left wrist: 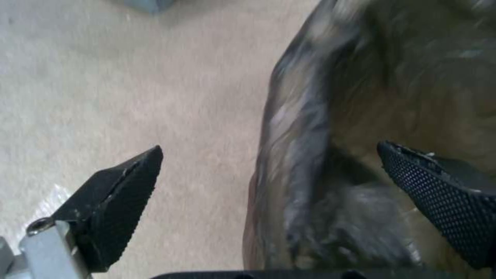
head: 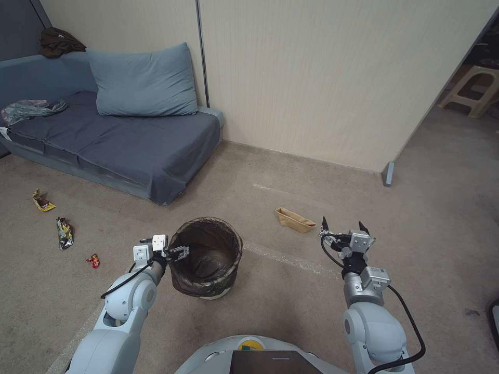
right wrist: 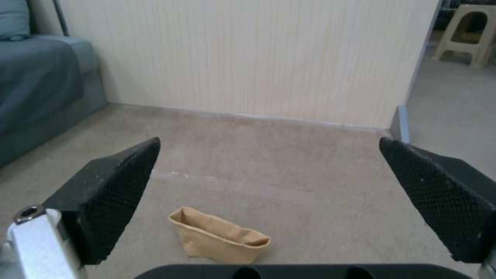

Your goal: Pick up the trash bin, then pick up the garbage from the floor and place it into the trash bin.

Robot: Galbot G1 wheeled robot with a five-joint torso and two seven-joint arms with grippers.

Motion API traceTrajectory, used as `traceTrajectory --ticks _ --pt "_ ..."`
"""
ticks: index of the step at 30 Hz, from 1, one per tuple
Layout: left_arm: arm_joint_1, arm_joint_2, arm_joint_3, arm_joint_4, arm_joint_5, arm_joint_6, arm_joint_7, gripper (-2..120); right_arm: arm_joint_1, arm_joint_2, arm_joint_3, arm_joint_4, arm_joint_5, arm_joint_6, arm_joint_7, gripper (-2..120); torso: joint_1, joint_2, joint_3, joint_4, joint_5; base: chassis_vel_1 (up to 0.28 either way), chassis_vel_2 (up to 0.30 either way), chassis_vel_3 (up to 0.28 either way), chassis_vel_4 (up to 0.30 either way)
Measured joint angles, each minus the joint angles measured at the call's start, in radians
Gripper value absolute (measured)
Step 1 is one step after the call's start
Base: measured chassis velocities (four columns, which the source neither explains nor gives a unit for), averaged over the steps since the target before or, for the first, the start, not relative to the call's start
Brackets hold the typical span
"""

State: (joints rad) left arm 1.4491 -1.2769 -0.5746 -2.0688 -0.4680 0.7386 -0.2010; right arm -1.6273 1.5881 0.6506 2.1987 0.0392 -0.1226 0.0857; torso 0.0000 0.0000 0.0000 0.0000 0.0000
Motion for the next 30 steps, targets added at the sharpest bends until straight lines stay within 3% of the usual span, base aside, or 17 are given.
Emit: traceTrajectory --ticks 16,18,24,27,30 --pt "-0.035 -0.014 0.010 0.111 -0.015 -0.007 -0.005 95 0.000 0.004 -0.003 -0.008 -0.004 0.005 0.000 100 0.000 0.000 0.000 0.0002 0.0011 0.000 0.000 0.000 0.000" --pt "-0.039 -0.020 0.014 0.131 -0.014 -0.007 -0.005 84 0.000 0.004 -0.003 -0.009 -0.005 0.005 0.000 100 0.000 0.000 0.000 0.0009 0.0009 0.000 0.000 0.000 0.000" --pt "-0.039 -0.024 0.016 0.135 -0.016 -0.008 0.009 71 0.001 0.005 -0.005 -0.011 -0.007 0.006 0.002 100 0.000 0.000 0.000 0.0003 0.0009 0.000 0.000 0.000 0.000" --pt "-0.033 -0.019 0.012 0.120 -0.019 -0.007 0.032 52 0.002 0.005 -0.008 -0.012 -0.009 0.006 0.008 100 0.000 0.000 0.000 -0.0001 -0.0003 0.000 0.000 0.000 0.000" --pt "-0.030 -0.020 0.012 0.112 -0.018 -0.006 0.041 43 0.001 0.005 -0.009 -0.012 -0.010 0.006 0.010 100 0.000 0.000 0.000 -0.0002 -0.0005 0.000 0.000 0.000 0.000"
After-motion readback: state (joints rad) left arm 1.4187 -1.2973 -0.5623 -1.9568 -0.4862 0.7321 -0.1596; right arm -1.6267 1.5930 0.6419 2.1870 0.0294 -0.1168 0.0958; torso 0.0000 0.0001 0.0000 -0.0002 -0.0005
